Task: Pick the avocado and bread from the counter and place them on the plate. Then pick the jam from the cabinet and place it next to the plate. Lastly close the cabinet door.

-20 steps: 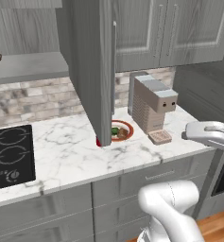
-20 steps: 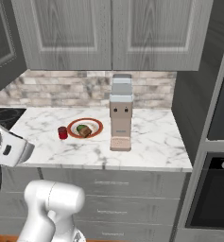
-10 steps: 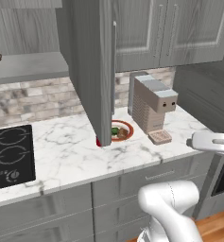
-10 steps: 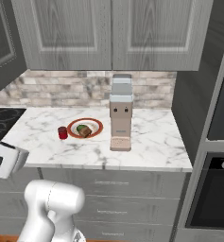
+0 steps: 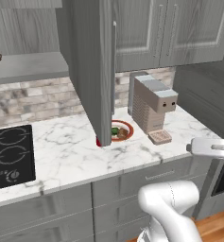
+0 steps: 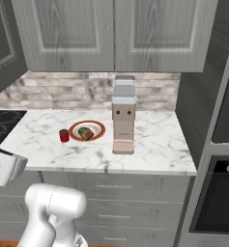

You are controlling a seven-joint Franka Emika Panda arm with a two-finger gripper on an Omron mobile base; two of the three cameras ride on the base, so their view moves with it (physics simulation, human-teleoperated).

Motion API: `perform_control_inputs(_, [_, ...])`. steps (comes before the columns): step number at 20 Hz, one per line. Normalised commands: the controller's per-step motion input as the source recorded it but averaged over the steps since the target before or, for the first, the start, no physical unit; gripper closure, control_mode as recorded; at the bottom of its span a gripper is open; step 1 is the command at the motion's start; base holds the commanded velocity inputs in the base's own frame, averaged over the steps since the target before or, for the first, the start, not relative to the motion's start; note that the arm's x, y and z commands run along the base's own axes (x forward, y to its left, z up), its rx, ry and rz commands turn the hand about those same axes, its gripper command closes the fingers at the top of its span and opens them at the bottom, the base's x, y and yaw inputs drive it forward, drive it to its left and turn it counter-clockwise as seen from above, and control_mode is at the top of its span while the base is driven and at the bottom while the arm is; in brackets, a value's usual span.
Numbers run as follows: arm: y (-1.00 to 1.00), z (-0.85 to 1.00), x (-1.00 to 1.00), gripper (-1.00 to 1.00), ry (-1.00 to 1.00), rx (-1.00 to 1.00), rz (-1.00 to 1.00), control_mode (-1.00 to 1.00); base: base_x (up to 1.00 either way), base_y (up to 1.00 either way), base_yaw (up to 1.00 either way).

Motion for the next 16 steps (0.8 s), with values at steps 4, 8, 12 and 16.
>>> perform_control_inputs(4, [0.0,-0.01,0.0,-1.0,0.0,0.0,0.0,-1.0,0.0,0.0,0.0])
perform_control_inputs(8, [0.0,-0.04,-0.1,-1.0,0.01,0.0,0.0,-1.0,0.0,0.0,0.0])
perform_control_inputs(12, [0.0,0.0,0.0,-1.0,0.0,0.0,0.0,1.0,-0.36,0.0,0.0])
perform_control_inputs(16, [0.0,0.0,0.0,-1.0,0.0,0.0,0.0,1.0,-0.35,0.07,0.0])
